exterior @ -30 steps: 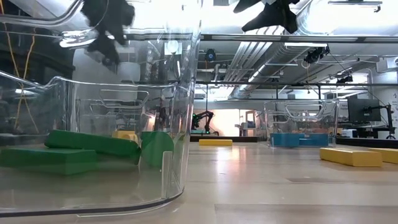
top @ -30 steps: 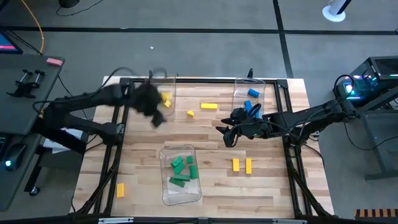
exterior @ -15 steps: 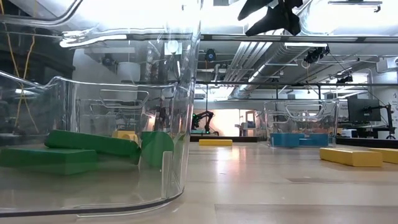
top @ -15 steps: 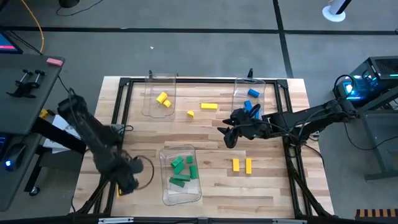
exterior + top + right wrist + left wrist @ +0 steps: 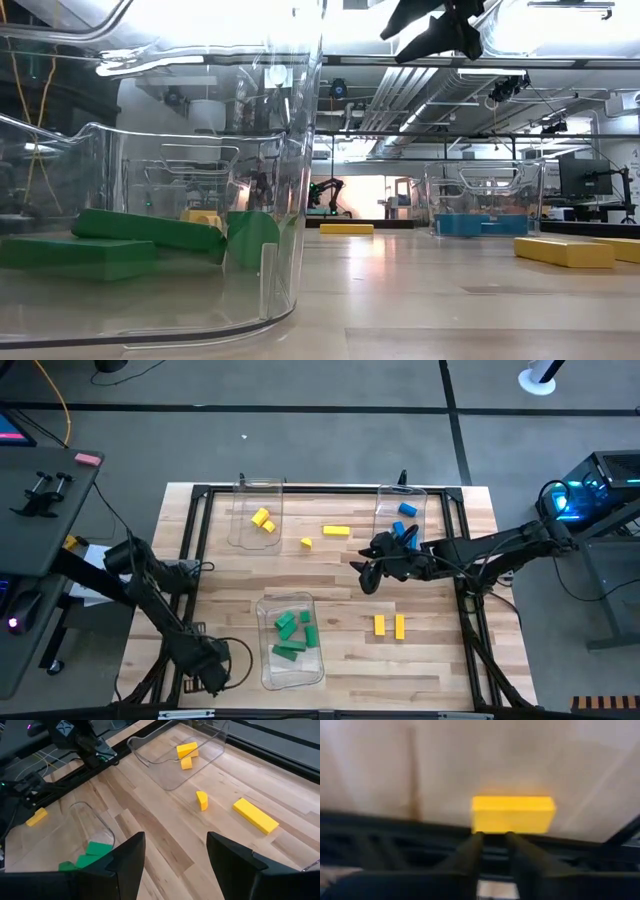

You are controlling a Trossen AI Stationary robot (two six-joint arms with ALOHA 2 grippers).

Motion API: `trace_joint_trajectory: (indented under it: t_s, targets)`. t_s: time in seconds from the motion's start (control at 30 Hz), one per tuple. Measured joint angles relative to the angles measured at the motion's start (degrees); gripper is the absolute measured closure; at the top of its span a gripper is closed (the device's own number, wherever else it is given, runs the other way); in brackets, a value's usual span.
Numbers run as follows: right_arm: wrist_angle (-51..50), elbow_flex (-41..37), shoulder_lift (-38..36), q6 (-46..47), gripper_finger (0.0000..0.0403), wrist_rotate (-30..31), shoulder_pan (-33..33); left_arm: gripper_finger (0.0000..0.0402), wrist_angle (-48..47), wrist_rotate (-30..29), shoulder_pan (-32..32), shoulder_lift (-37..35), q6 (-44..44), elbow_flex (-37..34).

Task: Sort blocks
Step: Move the yellow block to the middle left of the table

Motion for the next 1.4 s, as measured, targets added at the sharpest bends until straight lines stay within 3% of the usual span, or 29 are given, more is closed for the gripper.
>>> trace_joint_trajectory:
  t_s: [0.07,0.23,0.4,0.6,0.77,1.2,1.4]
  targets:
    - [0.0,0.0,0.0,0.0,0.0195,-0.3,0.0,0.0386,3.3,0.1,0.0,0.0,-0.8,-0.8]
    - [0.0,0.0,0.0,0.1,0.0195,-0.4,0.0,0.0398,7.2,2.1,0.0,-0.1,-3.2,-3.9]
    - [0.0,0.0,0.0,0.3,0.0195,-1.4,0.0,0.0401,7.4,4.9,-0.2,-0.2,-3.0,-6.4]
    - [-0.9,0.0,0.0,0.4,0.0195,-2.0,0.0,0.0401,14.0,8.1,0.0,-0.4,-3.0,-9.4]
    - [-3.2,0.0,0.0,0.4,0.0195,-2.1,0.0,0.0401,14.7,8.9,3.4,-0.5,-0.2,-9.8]
    - [-3.5,0.0,0.0,0.5,0.0195,-2.0,0.0,0.0401,16.2,-5.6,22.2,-6.2,15.2,-9.9]
    - [-3.4,0.0,0.0,0.5,0.0195,-1.9,0.0,0.0401,16.3,-9.1,31.6,-7.2,23.5,-10.0]
